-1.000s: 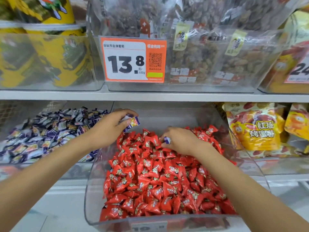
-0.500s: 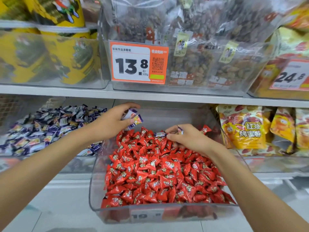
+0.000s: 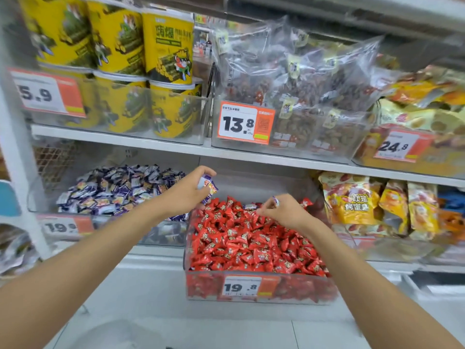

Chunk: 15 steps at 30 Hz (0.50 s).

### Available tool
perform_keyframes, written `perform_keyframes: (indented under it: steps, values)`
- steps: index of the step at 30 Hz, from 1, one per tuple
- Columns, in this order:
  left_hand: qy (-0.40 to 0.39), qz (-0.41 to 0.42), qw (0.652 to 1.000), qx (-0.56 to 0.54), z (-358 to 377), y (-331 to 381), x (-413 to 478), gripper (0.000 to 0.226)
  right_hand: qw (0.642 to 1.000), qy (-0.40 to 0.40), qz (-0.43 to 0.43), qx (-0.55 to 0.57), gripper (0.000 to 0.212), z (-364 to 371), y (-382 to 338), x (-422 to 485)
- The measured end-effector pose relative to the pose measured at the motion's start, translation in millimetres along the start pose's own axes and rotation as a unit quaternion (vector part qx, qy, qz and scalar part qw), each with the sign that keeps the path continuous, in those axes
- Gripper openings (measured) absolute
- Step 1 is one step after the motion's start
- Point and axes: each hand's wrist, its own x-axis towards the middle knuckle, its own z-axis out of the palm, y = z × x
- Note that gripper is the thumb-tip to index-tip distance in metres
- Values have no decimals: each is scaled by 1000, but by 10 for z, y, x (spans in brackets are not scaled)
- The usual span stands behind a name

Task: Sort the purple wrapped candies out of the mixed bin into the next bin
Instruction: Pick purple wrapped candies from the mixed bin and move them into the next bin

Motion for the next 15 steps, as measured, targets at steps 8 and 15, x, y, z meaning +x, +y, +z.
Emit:
perform_keyframes:
  steps: [8,15]
  values:
    - [14,10,992,121,300,-130,541,34,993,-19,-15,-118,28,208,210,783]
    - [31,8,985,171,324,-331,705,44,995,-36,-56,-76,20,133,526,975]
